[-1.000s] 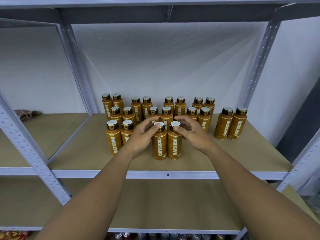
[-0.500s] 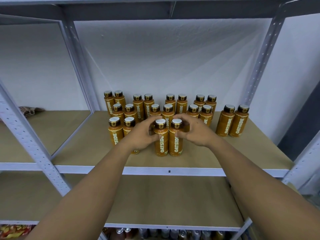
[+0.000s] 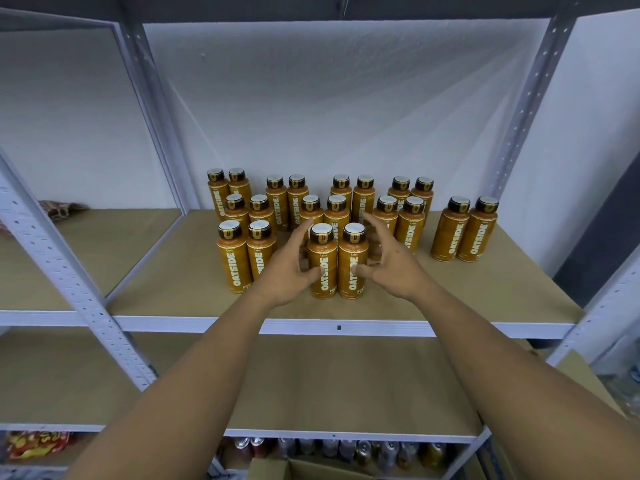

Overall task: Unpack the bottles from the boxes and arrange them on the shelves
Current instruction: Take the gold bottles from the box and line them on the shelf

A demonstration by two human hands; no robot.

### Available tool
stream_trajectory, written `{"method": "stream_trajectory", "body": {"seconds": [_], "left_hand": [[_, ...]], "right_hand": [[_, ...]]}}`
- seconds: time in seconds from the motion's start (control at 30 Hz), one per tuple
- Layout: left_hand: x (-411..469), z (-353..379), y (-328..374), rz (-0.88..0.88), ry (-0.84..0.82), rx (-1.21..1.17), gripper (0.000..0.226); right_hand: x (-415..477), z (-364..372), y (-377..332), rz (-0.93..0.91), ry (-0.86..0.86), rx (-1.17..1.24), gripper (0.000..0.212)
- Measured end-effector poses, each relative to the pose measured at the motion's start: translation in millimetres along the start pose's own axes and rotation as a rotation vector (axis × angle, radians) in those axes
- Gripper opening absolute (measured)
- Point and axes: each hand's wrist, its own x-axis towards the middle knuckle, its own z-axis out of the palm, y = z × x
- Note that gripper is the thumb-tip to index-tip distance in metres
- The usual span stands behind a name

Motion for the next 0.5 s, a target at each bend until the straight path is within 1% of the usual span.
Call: {"method": "stream_trajectory", "body": {"seconds": [0.13,0.2,0.23,0.3,0.37,0.43,0.47,0.5], "left_hand": [[-16,19,-17,-0.083,0.052,0.05,0.108],[-27,28,-28,-0.132,0.075,0.075,0.107],[-32,33,-34,-0.15,0.096,0.112,0.104],[-42,41,-43,-0.155,0.124,0.204,0.09],[-53,51,-51,-0.092,0.145,0.303,0.068],[-66,61,-60,0.061,0.212,0.419,0.045],[-72,66,-65,0.143,0.251,0.471,0.038],[-78,72,-72,0.209,0.286,0.508,0.037]], "right_hand": [[-15,19,14,0.094,0.008,0.021,0.118],[-24,28,25,0.155,0.009,0.022,0.118],[-29,32,31,0.172,0.02,0.018,0.114],[-39,40,40,0.182,0.042,-0.045,0.098],[-51,48,46,0.165,0.046,-0.176,0.073],[-63,61,52,0.099,0.084,-0.291,0.052],[-70,68,55,0.057,0.121,-0.32,0.047],[-78,76,58,0.007,0.171,-0.328,0.045]]}}
